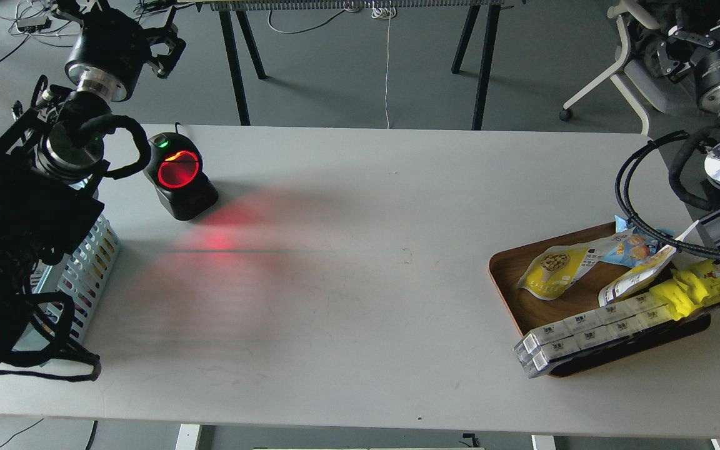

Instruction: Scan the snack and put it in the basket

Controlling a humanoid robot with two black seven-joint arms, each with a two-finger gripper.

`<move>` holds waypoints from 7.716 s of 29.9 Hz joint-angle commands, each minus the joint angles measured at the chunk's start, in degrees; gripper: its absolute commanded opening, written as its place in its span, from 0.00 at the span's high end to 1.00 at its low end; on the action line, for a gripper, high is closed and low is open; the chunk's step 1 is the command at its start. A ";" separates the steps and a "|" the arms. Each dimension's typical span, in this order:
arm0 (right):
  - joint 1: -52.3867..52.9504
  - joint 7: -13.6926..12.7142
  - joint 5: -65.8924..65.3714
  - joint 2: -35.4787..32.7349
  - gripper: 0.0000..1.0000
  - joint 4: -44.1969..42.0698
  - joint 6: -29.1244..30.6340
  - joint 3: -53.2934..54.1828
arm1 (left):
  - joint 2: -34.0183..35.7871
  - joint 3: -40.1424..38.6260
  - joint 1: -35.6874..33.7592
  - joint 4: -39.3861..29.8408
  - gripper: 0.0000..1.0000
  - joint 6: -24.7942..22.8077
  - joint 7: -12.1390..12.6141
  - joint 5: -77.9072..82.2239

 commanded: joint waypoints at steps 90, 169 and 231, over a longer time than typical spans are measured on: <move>51.63 4.09 -132.09 -28.21 0.17 81.66 -6.04 -82.77 | 4.64 0.79 1.41 -0.69 0.00 0.00 0.25 0.55; 53.38 4.09 -127.36 -14.69 1.00 73.83 -9.47 -75.39 | 4.55 0.79 2.55 -0.60 0.00 0.00 0.16 0.55; 42.22 4.09 -113.91 17.75 0.78 48.96 -9.64 -71.70 | 4.82 0.71 2.99 -0.08 0.00 0.00 0.07 0.55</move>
